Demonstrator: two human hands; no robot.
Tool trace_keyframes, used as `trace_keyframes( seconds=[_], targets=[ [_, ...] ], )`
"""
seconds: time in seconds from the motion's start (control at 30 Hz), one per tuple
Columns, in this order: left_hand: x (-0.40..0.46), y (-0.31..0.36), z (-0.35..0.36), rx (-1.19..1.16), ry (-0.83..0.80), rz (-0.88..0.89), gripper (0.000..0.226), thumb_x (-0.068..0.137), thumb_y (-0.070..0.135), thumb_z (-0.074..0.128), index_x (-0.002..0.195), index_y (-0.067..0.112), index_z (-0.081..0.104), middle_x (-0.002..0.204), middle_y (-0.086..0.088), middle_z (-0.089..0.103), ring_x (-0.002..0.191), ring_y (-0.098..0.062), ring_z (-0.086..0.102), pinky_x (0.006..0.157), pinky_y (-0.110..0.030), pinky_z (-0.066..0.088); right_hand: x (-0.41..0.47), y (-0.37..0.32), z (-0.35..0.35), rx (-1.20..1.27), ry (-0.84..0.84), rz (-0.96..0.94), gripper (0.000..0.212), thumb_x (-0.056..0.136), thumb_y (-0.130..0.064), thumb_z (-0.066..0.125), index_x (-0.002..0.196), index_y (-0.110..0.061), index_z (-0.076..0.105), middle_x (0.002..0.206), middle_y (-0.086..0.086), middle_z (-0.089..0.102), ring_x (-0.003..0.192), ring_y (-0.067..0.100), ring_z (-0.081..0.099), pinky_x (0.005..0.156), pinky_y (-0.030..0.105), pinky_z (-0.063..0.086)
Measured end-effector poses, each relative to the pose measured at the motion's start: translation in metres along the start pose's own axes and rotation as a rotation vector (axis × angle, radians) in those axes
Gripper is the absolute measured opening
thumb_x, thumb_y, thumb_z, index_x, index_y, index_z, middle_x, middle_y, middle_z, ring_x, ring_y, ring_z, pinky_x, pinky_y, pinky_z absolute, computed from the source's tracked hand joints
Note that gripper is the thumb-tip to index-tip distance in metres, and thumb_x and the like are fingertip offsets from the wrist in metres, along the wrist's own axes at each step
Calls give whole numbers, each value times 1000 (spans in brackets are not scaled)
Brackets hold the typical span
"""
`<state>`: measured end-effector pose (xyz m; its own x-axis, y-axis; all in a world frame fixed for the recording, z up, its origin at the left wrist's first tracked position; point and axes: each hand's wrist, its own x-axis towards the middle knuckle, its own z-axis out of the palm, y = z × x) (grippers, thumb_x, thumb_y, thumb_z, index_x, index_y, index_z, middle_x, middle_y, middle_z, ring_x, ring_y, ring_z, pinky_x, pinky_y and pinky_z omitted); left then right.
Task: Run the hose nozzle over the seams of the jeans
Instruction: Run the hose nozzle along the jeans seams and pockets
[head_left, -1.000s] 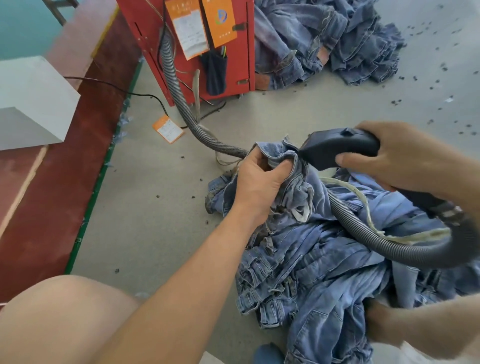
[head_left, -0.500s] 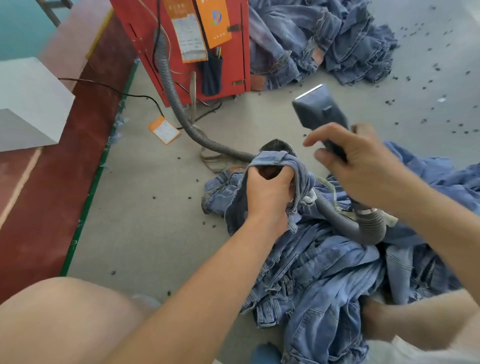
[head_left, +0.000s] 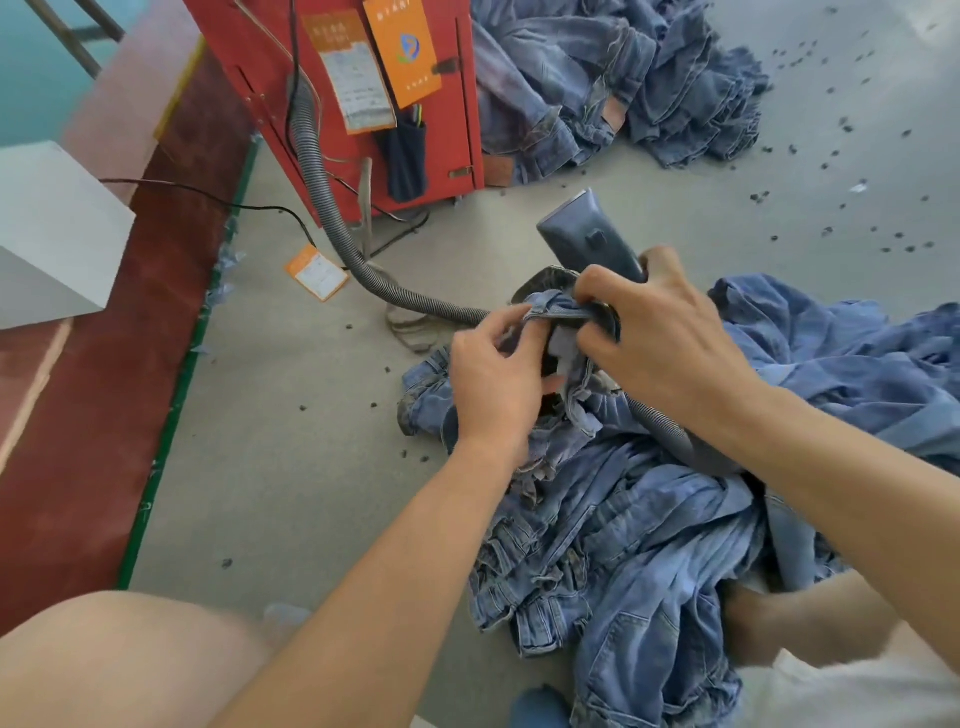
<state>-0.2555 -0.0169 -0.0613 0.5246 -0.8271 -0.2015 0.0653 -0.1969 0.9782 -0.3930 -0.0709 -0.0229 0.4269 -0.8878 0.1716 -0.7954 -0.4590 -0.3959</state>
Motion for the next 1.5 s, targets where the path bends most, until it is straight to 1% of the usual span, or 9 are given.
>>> trace_keyframes(
  seconds=[0.07, 0.13, 0.27, 0.37, 0.57, 0.8, 0.97, 1.3, 1.5],
  targets=[
    [11, -6, -17, 547, 24, 364, 15, 97, 35, 70, 102, 24, 77, 109, 2, 53, 109, -18, 49, 94, -31, 43, 6, 11, -4, 23, -34, 31, 13, 96, -36, 56, 107, -42, 55, 93, 2, 37, 61, 22, 46, 58, 31, 36],
    [24, -4, -31, 612, -193, 535, 15, 101, 31, 63, 99, 20, 74, 110, 5, 59, 107, -16, 49, 95, -34, 40, 13, 22, -7, 54, -92, 61, 13, 96, -39, 55, 107, -48, 56, 92, -4, 38, 65, 21, 49, 56, 26, 33],
    [29, -1, -42, 185, -585, 206, 23, 105, 32, 48, 89, 17, 56, 83, 5, 55, 80, -13, 50, 76, -38, 46, 19, 34, -6, 85, -153, 18, 13, 95, -50, 59, 107, -53, 55, 92, -5, 40, 69, 19, 51, 58, 25, 34],
    [21, -6, -38, -74, -567, -44, 23, 104, 34, 55, 98, 14, 65, 101, -14, 65, 95, -29, 60, 97, -61, 49, 22, 39, 0, 71, -172, 6, 23, 94, -56, 61, 115, -56, 51, 92, -7, 39, 70, 19, 52, 59, 24, 37],
    [15, -9, -31, -207, -565, -225, 32, 100, 33, 66, 117, 7, 74, 118, -23, 74, 112, -42, 70, 103, -53, 54, 19, 45, -7, 88, -168, -17, 53, 83, -63, 72, 128, -65, 44, 92, -7, 40, 73, 15, 50, 60, 26, 37],
    [21, 1, -31, -421, -451, -424, 43, 105, 25, 57, 131, -8, 63, 129, -31, 66, 122, -46, 62, 106, -55, 51, 12, 46, -45, 215, -103, -5, 60, 94, -64, 52, 147, -56, 24, 87, -12, 62, 63, 4, 61, 64, 33, 47],
    [29, 10, -32, -471, -387, -423, 43, 106, 22, 55, 132, -11, 61, 131, -33, 63, 115, -43, 64, 105, -56, 52, -10, 42, -67, 131, -261, -161, 31, 86, -70, 53, 110, -51, 47, 83, -25, 66, 66, 0, 63, 51, 29, 44],
    [29, 2, -41, -222, -539, -226, 30, 106, 20, 55, 115, -5, 68, 110, -26, 73, 95, -33, 71, 90, -43, 60, 3, 30, -56, 112, -145, -35, 22, 91, -56, 54, 103, -37, 53, 69, -9, 61, 54, 8, 57, 50, 29, 38],
    [33, 9, -36, -232, -372, -303, 27, 102, 19, 58, 102, -3, 74, 102, -26, 74, 90, -35, 71, 87, -46, 59, -8, 37, -79, 134, -218, -130, 28, 82, -67, 53, 103, -49, 55, 77, -21, 65, 61, 2, 61, 46, 27, 42]
  ],
)
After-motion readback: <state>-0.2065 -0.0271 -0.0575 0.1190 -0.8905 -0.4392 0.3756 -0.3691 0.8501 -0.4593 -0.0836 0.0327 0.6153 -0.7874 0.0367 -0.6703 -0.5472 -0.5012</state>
